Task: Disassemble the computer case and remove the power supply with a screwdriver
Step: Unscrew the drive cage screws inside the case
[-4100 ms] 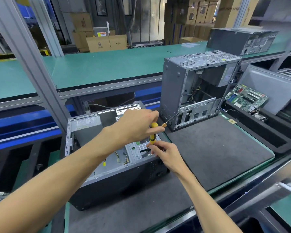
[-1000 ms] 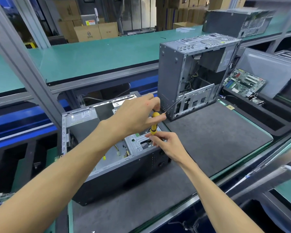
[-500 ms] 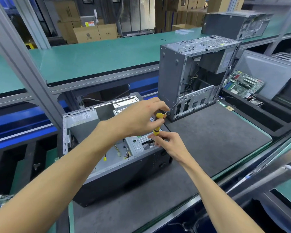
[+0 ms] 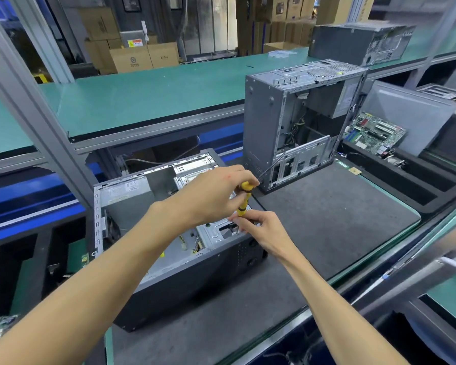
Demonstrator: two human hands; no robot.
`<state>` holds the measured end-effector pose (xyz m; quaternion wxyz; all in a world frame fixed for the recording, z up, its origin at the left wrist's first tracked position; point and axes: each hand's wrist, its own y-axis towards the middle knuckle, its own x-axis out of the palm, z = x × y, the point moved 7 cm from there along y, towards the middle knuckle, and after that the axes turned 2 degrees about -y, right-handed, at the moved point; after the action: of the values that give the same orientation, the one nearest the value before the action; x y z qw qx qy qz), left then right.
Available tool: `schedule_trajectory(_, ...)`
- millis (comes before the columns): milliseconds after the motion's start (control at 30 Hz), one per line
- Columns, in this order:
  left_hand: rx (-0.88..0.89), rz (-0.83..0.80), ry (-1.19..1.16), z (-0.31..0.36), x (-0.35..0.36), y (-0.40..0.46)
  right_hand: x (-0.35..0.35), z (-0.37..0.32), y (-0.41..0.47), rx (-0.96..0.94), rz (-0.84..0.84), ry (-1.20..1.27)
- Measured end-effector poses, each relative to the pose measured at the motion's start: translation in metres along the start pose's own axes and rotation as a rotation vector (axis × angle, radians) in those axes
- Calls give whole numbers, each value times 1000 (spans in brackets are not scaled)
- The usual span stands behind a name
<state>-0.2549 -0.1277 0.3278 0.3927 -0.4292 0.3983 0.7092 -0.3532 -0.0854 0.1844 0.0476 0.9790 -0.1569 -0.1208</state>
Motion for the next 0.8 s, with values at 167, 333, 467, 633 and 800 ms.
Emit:
schedule_trajectory(167, -141, 17, 253, -3, -2, 8, 0, 0, -1, 14, 23, 2)
schedule_trajectory(333, -108, 52, 247, 2, -1, 7, -1, -1, 0, 10, 7, -6)
schedule_trajectory(467, 12, -54, -27, 6, -1, 6, -3, 2, 1, 11, 4, 1)
schedule_trajectory(633, -99, 7, 221, 3, -3, 12, -3, 0, 0, 5, 24, 30)
schedule_trajectory(800, -36, 69, 135, 4, -3, 9, -3, 3, 1, 29, -6, 33)
